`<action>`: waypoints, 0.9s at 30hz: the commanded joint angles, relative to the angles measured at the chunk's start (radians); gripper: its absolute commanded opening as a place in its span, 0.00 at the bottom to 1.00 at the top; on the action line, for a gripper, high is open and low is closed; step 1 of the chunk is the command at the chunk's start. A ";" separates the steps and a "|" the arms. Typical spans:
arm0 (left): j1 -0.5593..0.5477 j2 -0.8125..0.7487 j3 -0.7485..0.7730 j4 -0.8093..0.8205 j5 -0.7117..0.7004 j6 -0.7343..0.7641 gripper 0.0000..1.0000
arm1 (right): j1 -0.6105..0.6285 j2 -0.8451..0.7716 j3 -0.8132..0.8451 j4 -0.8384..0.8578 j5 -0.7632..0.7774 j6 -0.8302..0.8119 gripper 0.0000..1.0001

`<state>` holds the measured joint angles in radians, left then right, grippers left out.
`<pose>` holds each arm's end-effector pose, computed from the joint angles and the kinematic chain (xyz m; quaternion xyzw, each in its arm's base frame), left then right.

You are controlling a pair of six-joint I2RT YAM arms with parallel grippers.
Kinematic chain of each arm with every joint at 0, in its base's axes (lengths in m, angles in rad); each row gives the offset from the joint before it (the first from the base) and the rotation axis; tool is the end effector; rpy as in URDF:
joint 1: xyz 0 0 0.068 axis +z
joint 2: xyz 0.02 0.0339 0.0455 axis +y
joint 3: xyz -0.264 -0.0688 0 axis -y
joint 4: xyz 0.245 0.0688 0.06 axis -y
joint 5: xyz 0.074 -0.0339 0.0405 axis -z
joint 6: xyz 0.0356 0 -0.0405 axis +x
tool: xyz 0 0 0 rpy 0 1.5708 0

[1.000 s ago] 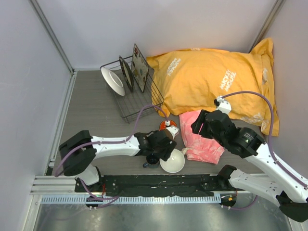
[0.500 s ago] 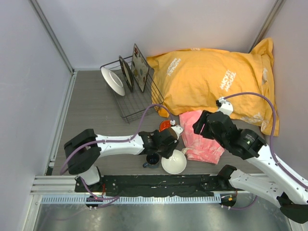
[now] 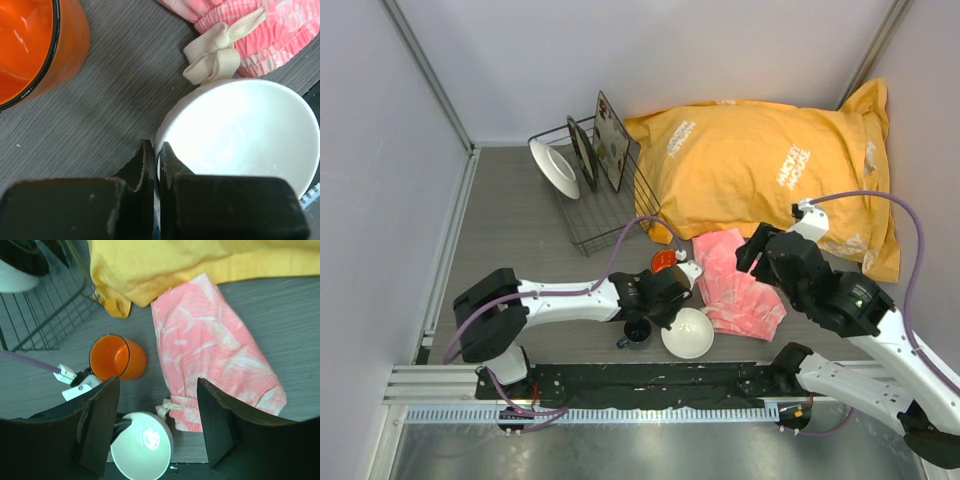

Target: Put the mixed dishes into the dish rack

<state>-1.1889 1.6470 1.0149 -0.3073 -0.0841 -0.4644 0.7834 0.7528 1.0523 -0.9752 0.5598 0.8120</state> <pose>0.1287 -0.3124 0.1920 0.3244 0.8927 -0.2011 0.2395 0.1019 0.0748 0.3585 0.1319 0.8646 0.1238 0.4687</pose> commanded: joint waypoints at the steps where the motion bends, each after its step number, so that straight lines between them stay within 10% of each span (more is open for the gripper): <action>1: -0.009 -0.090 0.080 0.011 -0.011 -0.014 0.00 | -0.001 -0.052 0.120 -0.046 0.172 0.007 0.70; 15: -0.009 -0.608 -0.009 0.085 -0.264 -0.135 0.00 | -0.001 -0.178 0.158 0.196 -0.029 -0.119 0.82; 27: 0.015 -0.883 -0.065 0.033 -0.554 -0.117 0.00 | -0.001 -0.055 -0.018 0.569 -0.619 -0.011 0.94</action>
<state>-1.1801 0.8085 0.9470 -0.3210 -0.5251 -0.5682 0.7834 0.6769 1.1038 -0.6098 0.1753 0.7361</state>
